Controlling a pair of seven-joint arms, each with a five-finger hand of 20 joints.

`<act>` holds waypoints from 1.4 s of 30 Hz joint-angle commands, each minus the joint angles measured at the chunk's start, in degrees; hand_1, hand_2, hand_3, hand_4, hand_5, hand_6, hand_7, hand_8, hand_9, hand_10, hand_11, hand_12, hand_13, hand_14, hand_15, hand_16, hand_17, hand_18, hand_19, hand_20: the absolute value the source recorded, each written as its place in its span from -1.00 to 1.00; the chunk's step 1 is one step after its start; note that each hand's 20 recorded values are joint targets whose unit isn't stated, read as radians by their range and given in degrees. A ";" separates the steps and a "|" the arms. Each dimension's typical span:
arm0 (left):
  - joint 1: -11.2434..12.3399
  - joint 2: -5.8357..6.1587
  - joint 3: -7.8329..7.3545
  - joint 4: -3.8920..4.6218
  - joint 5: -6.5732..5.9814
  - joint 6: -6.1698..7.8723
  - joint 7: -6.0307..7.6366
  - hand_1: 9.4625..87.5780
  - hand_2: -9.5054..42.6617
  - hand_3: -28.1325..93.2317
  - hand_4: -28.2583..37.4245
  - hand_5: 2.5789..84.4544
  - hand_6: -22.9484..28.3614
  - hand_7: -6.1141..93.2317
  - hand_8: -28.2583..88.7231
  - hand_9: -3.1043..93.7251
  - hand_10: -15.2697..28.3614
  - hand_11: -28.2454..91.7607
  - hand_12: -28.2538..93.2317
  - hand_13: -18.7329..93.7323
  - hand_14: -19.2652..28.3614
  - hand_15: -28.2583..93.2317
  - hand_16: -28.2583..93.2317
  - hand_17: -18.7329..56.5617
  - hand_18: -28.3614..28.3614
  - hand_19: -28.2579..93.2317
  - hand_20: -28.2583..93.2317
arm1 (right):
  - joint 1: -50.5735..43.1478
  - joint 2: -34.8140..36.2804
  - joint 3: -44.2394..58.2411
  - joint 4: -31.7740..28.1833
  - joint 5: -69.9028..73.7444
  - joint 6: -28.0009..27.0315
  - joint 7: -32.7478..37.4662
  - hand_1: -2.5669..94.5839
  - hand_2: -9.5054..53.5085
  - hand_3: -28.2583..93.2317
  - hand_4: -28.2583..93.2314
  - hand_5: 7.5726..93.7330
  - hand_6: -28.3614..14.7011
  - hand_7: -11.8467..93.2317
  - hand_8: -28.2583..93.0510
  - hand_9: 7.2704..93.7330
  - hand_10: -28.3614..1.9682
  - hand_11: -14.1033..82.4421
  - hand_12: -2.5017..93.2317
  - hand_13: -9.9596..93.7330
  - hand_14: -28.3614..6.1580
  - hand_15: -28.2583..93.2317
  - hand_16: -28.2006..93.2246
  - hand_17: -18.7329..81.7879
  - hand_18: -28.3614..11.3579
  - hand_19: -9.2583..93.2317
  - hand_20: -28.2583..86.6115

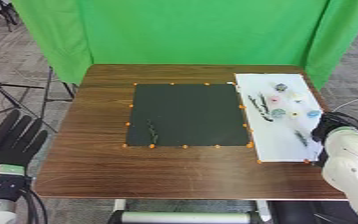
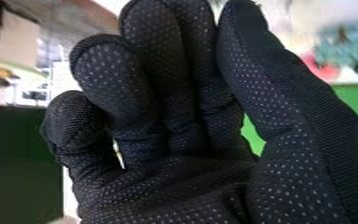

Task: Arrange flowers

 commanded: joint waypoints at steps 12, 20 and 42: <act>0.46 -0.44 0.07 -0.14 0.10 0.27 -0.41 -0.62 -0.13 0.61 -1.00 -0.20 0.19 -0.58 -0.68 -0.25 0.38 -0.13 -0.33 -0.24 0.42 0.08 -0.65 -0.64 0.43 -0.09 -0.38 | 0.50 -1.22 -0.75 -0.93 3.62 -10.97 7.71 -0.32 -1.00 0.48 -0.83 0.64 0.03 -0.35 -0.65 0.68 -0.26 -0.06 -0.34 0.64 -0.14 0.44 0.00 0.24 -0.92 1.00 0.18; -0.18 -0.49 0.08 0.09 0.11 0.48 -1.19 -0.62 -0.14 0.61 -1.00 -0.20 0.19 -0.58 -0.68 -0.25 0.38 -0.13 -0.33 -0.24 0.42 0.08 -0.65 -0.64 0.43 -0.09 -0.38 | -1.81 -2.54 0.22 2.05 5.50 -11.62 5.28 -0.10 -1.00 0.57 -0.91 0.63 0.07 -0.35 -0.53 0.69 -0.19 -0.06 -0.34 0.64 -0.10 0.44 -0.01 0.22 -0.90 1.00 0.17; 1.26 -0.33 -0.25 -0.48 -0.44 0.63 -0.15 -0.62 -0.13 0.61 -1.00 -0.19 0.20 -0.58 -0.68 -0.25 0.38 -0.13 -0.33 -0.24 0.42 0.09 -0.66 -0.64 0.43 -0.09 -0.38 | -2.53 -4.50 1.55 -14.44 2.09 3.58 -1.48 0.12 -1.00 0.65 -0.81 0.70 0.18 -0.17 -0.11 0.85 0.10 -0.14 -0.02 0.77 0.10 0.44 0.02 0.36 -0.84 1.00 0.26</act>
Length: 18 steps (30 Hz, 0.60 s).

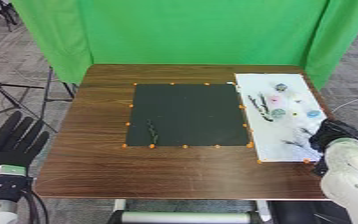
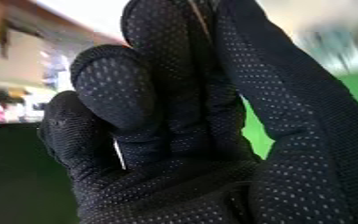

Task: Arrange flowers

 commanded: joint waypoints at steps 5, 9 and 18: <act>2.12 -0.19 -0.84 -0.89 -0.29 0.74 0.42 -0.62 -0.13 0.61 -1.00 -0.19 0.20 -0.58 -0.68 -0.25 0.38 -0.13 -0.33 -0.24 0.42 0.09 -0.66 -0.64 0.43 -0.09 -0.38 | 16.06 -6.90 -11.96 -8.67 6.64 -3.26 -3.51 0.12 -1.00 0.66 -0.80 0.70 0.20 -0.16 -0.10 0.85 0.09 -0.13 -0.03 0.79 0.13 0.43 0.02 0.38 -0.83 1.00 0.27; 1.35 0.11 -0.09 -0.66 -0.18 1.08 -0.19 -0.62 -0.13 0.61 -1.00 -0.19 0.20 -0.58 -0.68 -0.25 0.38 -0.13 -0.33 -0.24 0.42 0.09 -0.66 -0.64 0.43 -0.09 -0.38 | 24.53 -13.50 -20.82 -4.74 7.90 -5.94 -2.29 0.11 -1.00 0.65 -0.81 0.68 0.21 -0.13 -0.09 0.85 0.06 -0.09 -0.09 0.82 0.18 0.40 0.01 0.43 -0.78 1.00 0.27; -0.39 1.47 0.80 -0.59 0.25 1.97 -0.43 -0.62 -0.13 0.61 -1.00 -0.19 0.20 -0.57 -0.68 -0.25 0.38 -0.13 -0.33 -0.24 0.43 0.09 -0.66 -0.64 0.43 -0.08 -0.38 | 36.52 -25.05 -33.90 8.36 9.44 -11.55 1.15 0.11 -0.97 0.65 -0.81 0.64 0.19 -0.10 -0.09 0.85 0.03 -0.07 -0.12 0.85 0.21 0.38 0.01 0.46 -0.76 1.00 0.26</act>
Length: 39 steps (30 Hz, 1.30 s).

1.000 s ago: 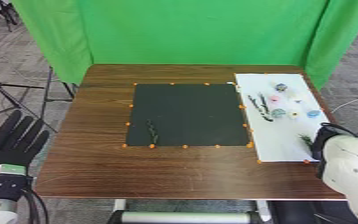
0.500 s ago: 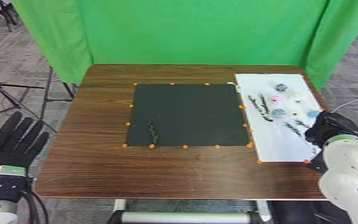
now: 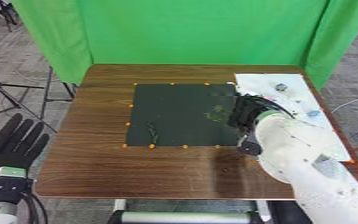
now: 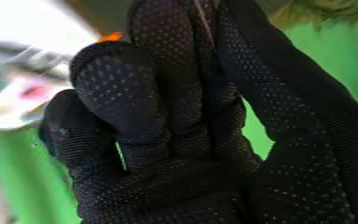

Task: Arrange flowers

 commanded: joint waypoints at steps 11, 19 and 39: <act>-2.61 2.12 1.34 0.20 0.43 1.81 -1.89 -0.61 -0.12 0.61 -1.00 -0.19 0.19 -0.56 -0.69 -0.24 0.37 -0.12 -0.33 -0.23 0.42 0.10 -0.65 -0.64 0.44 -0.09 -0.38 | 11.76 -15.31 -14.13 16.67 -7.10 -3.10 3.50 0.10 -0.97 0.65 -0.81 0.63 0.19 -0.08 -0.12 0.84 0.03 -0.06 -0.15 0.85 0.22 0.37 0.02 0.46 -0.76 1.00 0.26; -2.90 1.86 1.42 0.45 0.85 1.80 -2.69 -0.62 -0.12 0.61 -1.00 -0.19 0.19 -0.56 -0.69 -0.22 0.38 -0.07 -0.30 -0.23 0.42 0.11 -0.65 -0.64 0.44 -0.09 -0.38 | 9.32 -16.04 -12.98 15.50 -5.48 -3.98 4.11 -0.09 -0.95 0.59 -0.81 0.62 0.11 -0.18 -0.19 0.80 -0.13 -0.02 -0.29 0.81 0.13 0.36 0.02 0.43 -0.76 1.00 0.24; -1.52 0.85 1.07 0.34 -0.02 1.60 -1.55 -0.61 -0.16 0.61 -1.00 -0.19 0.19 -0.56 -0.69 -0.23 0.38 -0.08 -0.31 -0.23 0.42 0.11 -0.65 -0.64 0.43 -0.09 -0.38 | 3.36 -11.68 -8.22 6.84 -5.06 1.20 2.69 -0.43 -0.59 0.56 -0.78 0.42 -0.12 -0.05 -0.63 0.78 -0.44 -0.39 -0.57 0.88 0.10 0.20 -0.05 0.49 -0.72 1.00 0.18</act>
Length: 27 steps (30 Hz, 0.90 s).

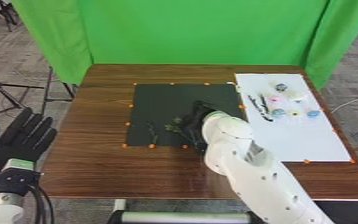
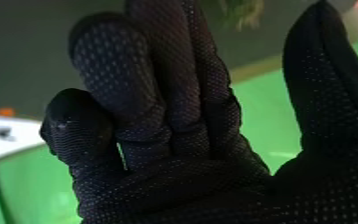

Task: Arrange flowers

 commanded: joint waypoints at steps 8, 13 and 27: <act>1.72 -0.96 -0.05 -0.09 -0.61 0.18 0.70 -0.61 -0.15 0.61 -1.00 -0.19 0.19 -0.55 -0.69 -0.23 0.38 -0.07 -0.31 -0.23 0.42 0.11 -0.65 -0.64 0.43 -0.09 -0.38 | -6.42 2.52 4.44 -5.01 10.36 1.49 0.87 -0.38 -0.23 0.72 -0.63 0.09 -0.15 0.56 0.00 0.70 -0.66 -0.48 -0.67 0.94 0.13 0.12 -0.06 0.54 -0.66 1.00 0.14; 1.13 -0.95 0.24 0.19 -0.35 -0.10 0.19 -0.61 -0.14 0.61 -1.00 -0.19 0.19 -0.55 -0.69 -0.23 0.38 -0.07 -0.31 -0.23 0.42 0.11 -0.65 -0.63 0.43 -0.09 -0.38 | -6.79 1.94 4.31 -4.55 10.40 0.95 0.31 -0.35 -0.12 0.76 -0.58 0.09 -0.14 0.61 0.05 0.64 -0.73 -0.51 -0.69 0.94 0.13 0.10 -0.07 0.53 -0.65 1.00 0.14; 1.05 -1.08 0.34 0.55 -0.37 0.01 -0.76 -0.61 -0.14 0.61 -1.00 -0.19 0.19 -0.55 -0.69 -0.23 0.38 -0.07 -0.31 -0.23 0.42 0.11 -0.65 -0.64 0.43 -0.09 -0.38 | -8.39 0.29 5.91 -4.90 13.34 1.93 -1.20 -0.32 -0.10 0.75 -0.61 0.07 -0.14 0.62 0.04 0.56 -0.75 -0.51 -0.72 0.91 0.08 0.08 -0.08 0.49 -0.67 1.00 0.11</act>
